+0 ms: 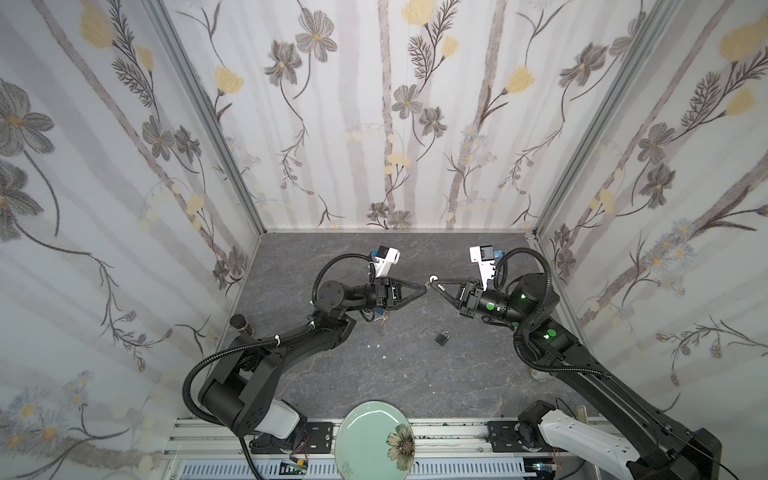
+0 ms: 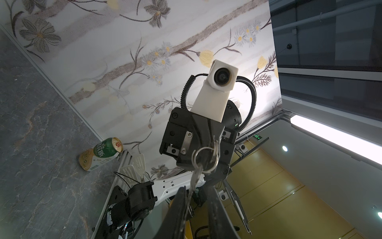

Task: Unlock with the key
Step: 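Close the left gripper on the key ring held by the right gripper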

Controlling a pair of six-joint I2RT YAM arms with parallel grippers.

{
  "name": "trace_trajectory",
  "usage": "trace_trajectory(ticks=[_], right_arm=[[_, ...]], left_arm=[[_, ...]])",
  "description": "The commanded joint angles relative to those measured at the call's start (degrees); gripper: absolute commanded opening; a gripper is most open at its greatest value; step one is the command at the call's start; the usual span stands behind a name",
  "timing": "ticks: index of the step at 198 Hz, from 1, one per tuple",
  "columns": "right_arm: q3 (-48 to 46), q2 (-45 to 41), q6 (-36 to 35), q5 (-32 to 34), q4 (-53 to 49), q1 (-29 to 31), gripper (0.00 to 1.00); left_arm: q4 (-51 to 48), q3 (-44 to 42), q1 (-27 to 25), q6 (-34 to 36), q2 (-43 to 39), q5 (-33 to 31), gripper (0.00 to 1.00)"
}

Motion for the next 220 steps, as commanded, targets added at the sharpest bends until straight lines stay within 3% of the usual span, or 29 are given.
trace_trajectory(ticks=[1,73,144,220], right_arm=[[-0.3,-0.3,0.5,0.5,3.0,0.0,0.0],[-1.2,-0.9,0.6,0.7,3.1,-0.2,0.0],[-2.1,-1.4,1.3,0.7,3.8,-0.4,0.0],[-6.1,-3.9,-0.4,4.3,1.3,-1.1,0.28]], left_arm=[[3.1,-0.3,0.1,-0.6,0.1,-0.2,0.21],[3.1,-0.7,0.5,-0.7,0.1,-0.9,0.17],[3.1,-0.8,0.7,-1.1,0.2,-1.0,0.02],[0.4,0.5,2.2,-2.0,1.8,0.3,0.0]])
